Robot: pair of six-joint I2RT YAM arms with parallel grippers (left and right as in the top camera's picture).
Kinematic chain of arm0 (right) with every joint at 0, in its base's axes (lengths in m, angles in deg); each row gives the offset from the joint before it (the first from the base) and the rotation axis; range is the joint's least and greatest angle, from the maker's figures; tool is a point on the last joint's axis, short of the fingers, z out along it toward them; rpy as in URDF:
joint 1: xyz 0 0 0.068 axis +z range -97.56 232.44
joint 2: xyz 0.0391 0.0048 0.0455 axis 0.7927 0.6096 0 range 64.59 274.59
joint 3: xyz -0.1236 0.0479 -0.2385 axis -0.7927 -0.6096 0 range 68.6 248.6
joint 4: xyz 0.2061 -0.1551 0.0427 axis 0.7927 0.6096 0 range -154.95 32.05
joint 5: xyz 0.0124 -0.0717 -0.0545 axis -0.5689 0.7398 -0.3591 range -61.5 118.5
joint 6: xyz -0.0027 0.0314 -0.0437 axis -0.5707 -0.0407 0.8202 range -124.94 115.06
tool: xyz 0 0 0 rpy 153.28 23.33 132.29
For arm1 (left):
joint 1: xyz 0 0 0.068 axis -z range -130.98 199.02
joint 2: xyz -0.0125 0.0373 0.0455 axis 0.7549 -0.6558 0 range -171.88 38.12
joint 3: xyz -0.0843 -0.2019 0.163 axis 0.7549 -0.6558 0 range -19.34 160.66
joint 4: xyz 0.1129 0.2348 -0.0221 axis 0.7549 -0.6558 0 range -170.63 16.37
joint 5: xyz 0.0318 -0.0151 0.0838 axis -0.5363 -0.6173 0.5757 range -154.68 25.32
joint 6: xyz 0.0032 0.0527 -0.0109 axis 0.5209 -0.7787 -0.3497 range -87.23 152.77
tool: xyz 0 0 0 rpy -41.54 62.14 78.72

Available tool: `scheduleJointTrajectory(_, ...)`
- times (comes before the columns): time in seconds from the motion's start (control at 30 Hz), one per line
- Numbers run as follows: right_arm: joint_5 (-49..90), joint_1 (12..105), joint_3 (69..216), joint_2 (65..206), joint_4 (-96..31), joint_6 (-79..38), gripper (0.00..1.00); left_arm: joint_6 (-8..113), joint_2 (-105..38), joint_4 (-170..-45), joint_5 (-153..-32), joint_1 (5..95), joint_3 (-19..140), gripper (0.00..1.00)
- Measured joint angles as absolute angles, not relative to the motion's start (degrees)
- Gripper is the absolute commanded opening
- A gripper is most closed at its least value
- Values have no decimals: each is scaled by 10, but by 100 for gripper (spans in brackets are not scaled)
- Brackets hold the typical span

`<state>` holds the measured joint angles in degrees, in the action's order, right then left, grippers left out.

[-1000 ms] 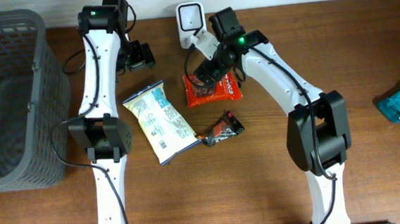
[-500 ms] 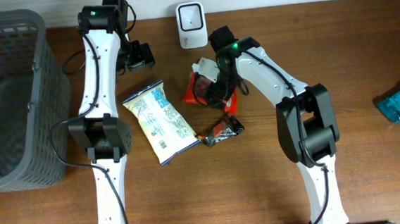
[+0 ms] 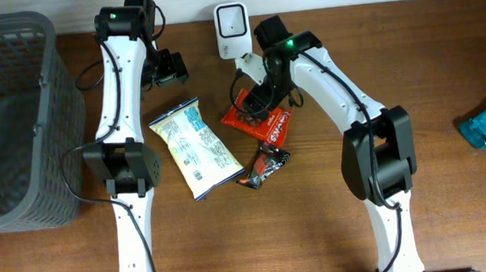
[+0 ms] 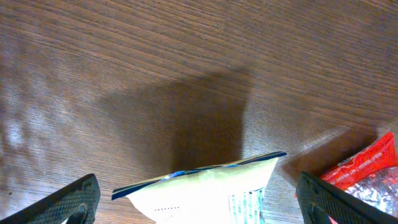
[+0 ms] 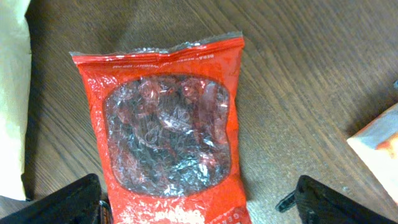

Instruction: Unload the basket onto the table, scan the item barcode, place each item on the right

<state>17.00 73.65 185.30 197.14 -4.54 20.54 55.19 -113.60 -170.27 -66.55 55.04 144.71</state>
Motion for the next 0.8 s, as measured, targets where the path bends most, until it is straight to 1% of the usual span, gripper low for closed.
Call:
scheduleJointTrajectory(0.23, 169, 746, 1835, 2016, -47, 203, 89, 552, -1136, -1703, -665, 550, 1447, 99)
scheduleJointTrajectory(0.3, 168, 746, 1835, 2021, -43, 203, 86, 552, -1136, -1703, -665, 550, 1447, 99)
scheduleJointTrajectory(0.33, 168, 746, 1835, 2021, -41, 203, 79, 552, -1136, -1703, -665, 550, 1447, 99)
scheduleJointTrajectory(0.37, 168, 746, 1835, 2021, -39, 201, 79, 552, -1136, -1703, -665, 550, 1447, 99)
scheduleJointTrajectory(0.4, 168, 746, 1835, 2021, -39, 195, 75, 552, -1136, -1703, -665, 550, 1447, 99)
scheduleJointTrajectory(0.43, 168, 746, 1835, 2021, -39, 189, 67, 552, -1136, -1703, -665, 550, 1447, 99)
scheduleJointTrajectory(0.47, 168, 746, 1835, 2021, -39, 177, 64, 552, -1136, -1703, -665, 550, 1447, 99)
scheduleJointTrajectory(0.5, 168, 746, 1835, 2021, -41, 159, 58, 552, -1136, -1703, -665, 550, 1447, 99)
scheduleJointTrajectory(0.53, 168, 746, 1835, 2021, -42, 141, 50, 552, -1136, -1703, -665, 550, 1447, 99)
scheduleJointTrajectory(0.57, 168, 746, 1835, 2021, -45, 122, 47, 552, -1136, -1703, -665, 550, 1447, 99)
scheduleJointTrajectory(0.67, 179, 746, 1840, 2021, -44, 72, 45, 552, -1136, -1703, -665, 550, 1447, 99)
scheduleJointTrajectory(0.8, 201, 746, 1867, 2021, -20, 34, 40, 552, -1136, -1703, -665, 550, 1447, 99)
